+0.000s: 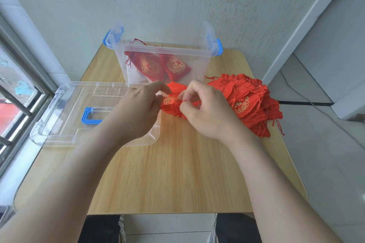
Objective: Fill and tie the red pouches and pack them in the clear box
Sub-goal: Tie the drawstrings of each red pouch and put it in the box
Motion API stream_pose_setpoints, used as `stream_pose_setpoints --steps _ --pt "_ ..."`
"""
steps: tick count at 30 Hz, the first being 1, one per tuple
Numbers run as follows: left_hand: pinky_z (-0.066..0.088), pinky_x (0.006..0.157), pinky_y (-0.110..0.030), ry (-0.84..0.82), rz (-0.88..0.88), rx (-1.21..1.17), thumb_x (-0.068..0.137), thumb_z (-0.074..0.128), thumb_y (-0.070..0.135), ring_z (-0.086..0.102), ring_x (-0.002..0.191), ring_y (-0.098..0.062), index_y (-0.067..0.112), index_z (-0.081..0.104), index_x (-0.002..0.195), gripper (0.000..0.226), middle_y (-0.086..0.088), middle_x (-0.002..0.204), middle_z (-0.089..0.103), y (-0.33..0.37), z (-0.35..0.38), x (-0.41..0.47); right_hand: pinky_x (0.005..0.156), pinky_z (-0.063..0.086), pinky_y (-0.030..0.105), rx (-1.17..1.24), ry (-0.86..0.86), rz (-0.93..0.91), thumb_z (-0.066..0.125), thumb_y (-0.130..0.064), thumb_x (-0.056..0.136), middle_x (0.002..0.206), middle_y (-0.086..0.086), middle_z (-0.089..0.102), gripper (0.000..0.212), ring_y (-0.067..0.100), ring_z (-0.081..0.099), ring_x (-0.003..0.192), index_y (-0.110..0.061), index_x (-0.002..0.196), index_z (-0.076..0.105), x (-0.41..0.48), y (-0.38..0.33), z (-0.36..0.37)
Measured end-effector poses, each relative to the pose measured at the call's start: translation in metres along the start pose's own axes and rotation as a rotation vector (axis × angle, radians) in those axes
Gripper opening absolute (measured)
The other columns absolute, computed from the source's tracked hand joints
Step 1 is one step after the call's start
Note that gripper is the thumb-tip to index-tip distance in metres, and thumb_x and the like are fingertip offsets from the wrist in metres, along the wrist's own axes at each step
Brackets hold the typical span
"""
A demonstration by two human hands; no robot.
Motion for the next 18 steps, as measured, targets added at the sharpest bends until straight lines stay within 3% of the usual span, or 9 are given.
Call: stream_pose_setpoints --steps 3,6,7,9,11,13,15,18 --pt "0.036 0.088 -0.023 -0.057 -0.005 -0.002 0.087 0.053 -0.004 0.054 0.104 -0.014 0.026 0.060 0.134 0.057 0.001 0.108 0.059 -0.002 0.004 0.000 0.071 0.060 0.041 0.208 0.086 0.023 0.059 -0.024 0.091 0.085 -0.005 0.072 0.003 0.015 0.070 0.079 -0.025 0.088 0.060 0.002 -0.006 -0.001" --pt "0.043 0.098 -0.033 0.018 0.027 -0.067 0.092 0.064 0.009 0.048 0.112 -0.015 0.019 0.060 0.105 0.017 -0.001 0.108 0.056 -0.001 0.007 0.003 0.071 0.062 0.053 0.398 0.142 0.047 0.059 -0.023 0.095 0.083 0.002 0.073 0.004 0.032 0.071 0.077 -0.021 0.092 0.061 0.005 -0.014 -0.002" --pt "0.045 0.097 -0.038 0.063 0.028 -0.090 0.097 0.062 0.012 0.052 0.108 -0.017 0.016 0.059 0.098 0.005 -0.002 0.103 0.058 0.000 0.007 0.005 0.071 0.062 0.050 0.498 0.137 0.061 0.060 -0.024 0.095 0.085 0.004 0.074 0.004 0.031 0.071 0.077 -0.021 0.093 0.061 0.005 -0.016 -0.003" --pt "0.051 0.091 -0.048 0.100 -0.006 -0.184 0.103 0.056 0.016 0.062 0.098 -0.022 0.015 0.062 0.099 0.007 -0.002 0.097 0.066 -0.003 0.005 0.010 0.075 0.058 0.037 0.648 0.104 0.073 0.066 -0.025 0.091 0.093 0.004 0.077 0.011 0.022 0.072 0.083 -0.017 0.098 0.063 0.006 -0.017 -0.006" --pt "0.056 0.090 -0.054 0.080 -0.042 -0.345 0.104 0.056 0.026 0.069 0.097 -0.028 0.019 0.066 0.105 0.012 -0.003 0.098 0.073 -0.004 0.001 0.012 0.082 0.058 0.029 0.544 0.104 0.020 0.076 -0.027 0.086 0.104 -0.001 0.079 0.030 0.017 0.075 0.092 -0.015 0.111 0.067 0.005 -0.015 -0.007" --pt "0.058 0.091 -0.060 0.048 -0.085 -0.498 0.101 0.058 0.038 0.073 0.099 -0.037 0.015 0.067 0.111 0.027 -0.013 0.103 0.075 -0.005 -0.002 0.013 0.084 0.061 0.033 0.343 0.107 -0.044 0.079 -0.027 0.087 0.104 -0.004 0.080 0.032 0.015 0.076 0.095 -0.020 0.118 0.071 0.005 -0.009 0.000" --pt "0.059 0.087 -0.061 0.055 -0.108 -0.529 0.101 0.062 0.038 0.073 0.096 -0.041 0.008 0.067 0.110 0.032 -0.021 0.102 0.074 -0.005 -0.004 0.013 0.074 0.061 0.050 0.256 0.137 -0.059 0.070 -0.031 0.095 0.090 0.004 0.079 0.017 0.029 0.075 0.083 -0.017 0.105 0.074 0.006 -0.004 0.010" --pt "0.061 0.083 -0.047 0.190 -0.147 -0.454 0.106 0.061 0.032 0.075 0.085 -0.024 0.014 0.065 0.105 0.019 -0.004 0.096 0.074 -0.007 -0.002 0.016 0.061 0.056 0.056 0.214 0.245 -0.010 0.062 -0.039 0.096 0.076 0.015 0.074 0.027 0.045 0.069 0.071 -0.014 0.093 0.070 0.014 0.000 0.017"
Point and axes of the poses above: each hand's wrist, its own x-axis towards the middle knuckle, its own z-axis out of the palm, y = z × x, the point moved 1 cm from there along x, towards the middle knuckle
